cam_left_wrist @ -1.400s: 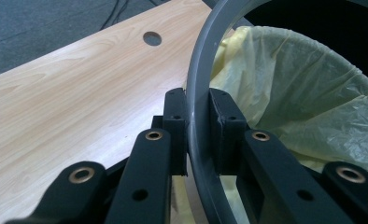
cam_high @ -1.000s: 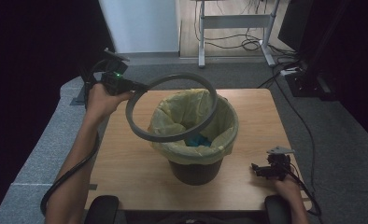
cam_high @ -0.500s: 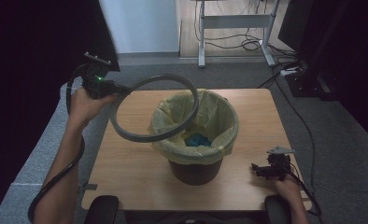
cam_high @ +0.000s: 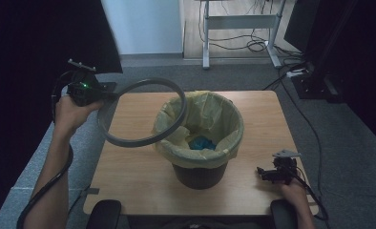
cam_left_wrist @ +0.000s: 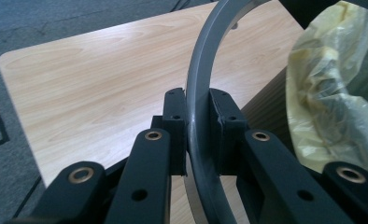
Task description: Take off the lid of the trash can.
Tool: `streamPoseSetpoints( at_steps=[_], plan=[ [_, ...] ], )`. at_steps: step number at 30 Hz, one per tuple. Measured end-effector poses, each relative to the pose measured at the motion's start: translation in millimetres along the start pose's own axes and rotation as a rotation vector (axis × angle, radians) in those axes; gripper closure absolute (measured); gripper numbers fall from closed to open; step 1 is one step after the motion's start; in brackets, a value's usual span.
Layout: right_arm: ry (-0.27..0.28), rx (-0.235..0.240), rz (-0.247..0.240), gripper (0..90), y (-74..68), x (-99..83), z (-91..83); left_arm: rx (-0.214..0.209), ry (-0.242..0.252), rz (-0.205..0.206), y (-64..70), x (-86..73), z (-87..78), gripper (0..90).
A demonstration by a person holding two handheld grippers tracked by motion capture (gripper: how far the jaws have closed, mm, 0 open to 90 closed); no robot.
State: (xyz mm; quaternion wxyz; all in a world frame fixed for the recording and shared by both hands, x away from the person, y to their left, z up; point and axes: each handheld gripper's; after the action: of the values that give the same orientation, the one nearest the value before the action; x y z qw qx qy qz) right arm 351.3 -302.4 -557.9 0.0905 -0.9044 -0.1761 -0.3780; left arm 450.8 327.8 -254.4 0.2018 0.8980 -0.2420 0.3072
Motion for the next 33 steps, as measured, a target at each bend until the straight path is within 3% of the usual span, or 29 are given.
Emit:
streamPoseSetpoints(
  at_steps=[10, 22, 33],
  plan=[
    [0.000, 0.000, 0.000, 0.0, 0.0, 0.0, 0.0, 0.035, 0.017, -0.051, -22.1, -20.0, -9.3, 78.1],
    [0.000, 0.000, 0.000, 0.0, 0.0, 0.0, 0.0, 0.100, 0.027, -0.091, -42.7, -40.5, -21.3, 78.1],
    [0.000, 0.000, -0.001, 0.0, 0.1, 0.0, 0.0, 0.132, 0.023, -0.128, -60.2, -62.0, -26.9, 78.1]
  ],
)
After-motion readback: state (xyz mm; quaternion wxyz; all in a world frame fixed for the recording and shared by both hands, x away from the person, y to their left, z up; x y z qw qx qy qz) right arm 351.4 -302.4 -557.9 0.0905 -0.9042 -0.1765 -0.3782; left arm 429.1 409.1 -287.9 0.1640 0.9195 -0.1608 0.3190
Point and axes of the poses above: each handheld gripper's, and its own axes: z roughly forward along the jaws, x roughly out of its top, y roughly to its right, and after that the axes turned 2 degrees about z, right-handed
